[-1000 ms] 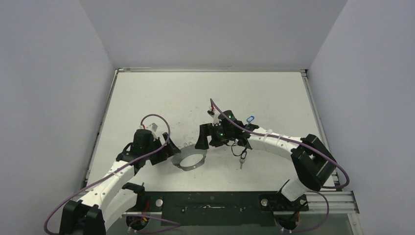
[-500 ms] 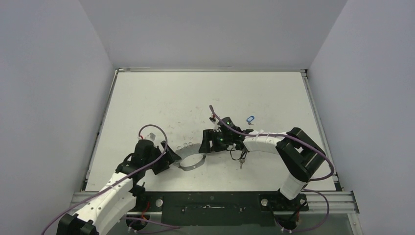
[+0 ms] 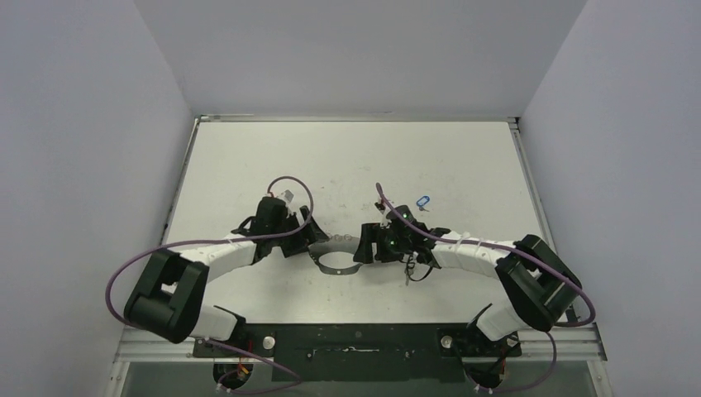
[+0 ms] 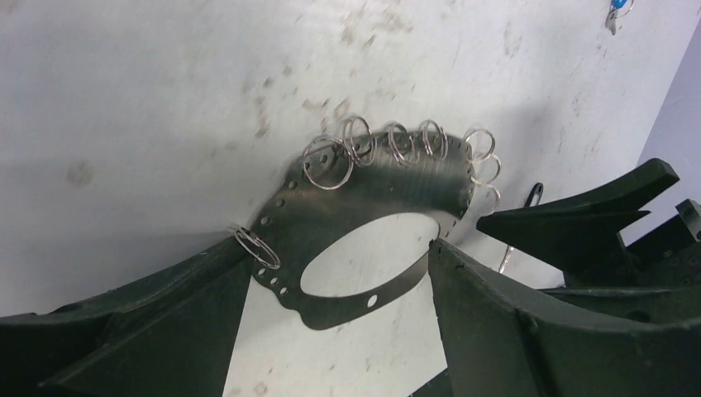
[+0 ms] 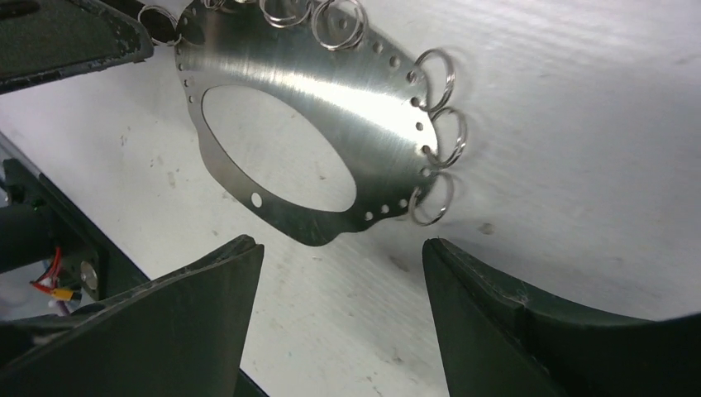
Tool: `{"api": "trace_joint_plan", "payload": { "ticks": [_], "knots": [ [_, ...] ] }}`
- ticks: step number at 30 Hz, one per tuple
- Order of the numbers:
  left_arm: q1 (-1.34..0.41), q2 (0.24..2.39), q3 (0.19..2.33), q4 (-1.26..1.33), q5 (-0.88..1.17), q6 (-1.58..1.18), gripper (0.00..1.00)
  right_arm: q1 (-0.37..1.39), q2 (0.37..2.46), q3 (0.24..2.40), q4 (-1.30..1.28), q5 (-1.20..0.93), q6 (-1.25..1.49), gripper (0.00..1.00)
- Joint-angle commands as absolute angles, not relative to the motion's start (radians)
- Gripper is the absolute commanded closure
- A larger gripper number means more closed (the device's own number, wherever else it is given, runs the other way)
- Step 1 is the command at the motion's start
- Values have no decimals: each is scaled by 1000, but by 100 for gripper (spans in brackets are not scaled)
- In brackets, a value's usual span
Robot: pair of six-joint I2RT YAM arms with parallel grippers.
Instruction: Put the keys on the keyring
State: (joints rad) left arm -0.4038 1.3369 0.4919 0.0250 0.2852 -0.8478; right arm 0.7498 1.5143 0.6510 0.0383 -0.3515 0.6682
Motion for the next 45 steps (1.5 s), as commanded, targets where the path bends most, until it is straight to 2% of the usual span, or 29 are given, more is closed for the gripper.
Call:
{"api": "trace_joint_plan", "payload": {
  "ticks": [1,6,11,17,21,29,30,32,35,40,42,45],
  "knots": [
    [-415,1465,609,28,282,-724,23,676,1436,662,-76,-287,598,27],
    [-419,1431,606,-64,220,-708,23,593,1455,734,-147,-290,514,24],
    [-420,1345,498,-96,202,-752,25,582,1572,843,-154,-298,468,25],
    [-423,1263,347,-17,220,-835,27,594,1695,881,-86,-381,504,34],
    [-422,1307,348,76,239,-845,36,606,1676,835,-90,-393,512,39],
    [-422,1523,537,96,271,-752,56,717,1582,708,-55,-388,609,69],
    [-423,1550,567,86,277,-734,57,747,1572,694,-34,-388,634,70],
    [-423,1594,633,49,274,-691,58,798,1556,675,-9,-388,681,70],
    [-423,1627,720,-70,212,-621,57,841,1529,658,61,-397,721,64],
    [-424,1564,775,-213,122,-544,46,827,1424,700,-76,-303,656,38],
    [-425,1508,744,-215,117,-536,43,803,1390,720,-122,-283,618,32],
    [-423,1421,685,-213,118,-543,42,738,1361,729,-152,-298,592,29]
  ]
}}
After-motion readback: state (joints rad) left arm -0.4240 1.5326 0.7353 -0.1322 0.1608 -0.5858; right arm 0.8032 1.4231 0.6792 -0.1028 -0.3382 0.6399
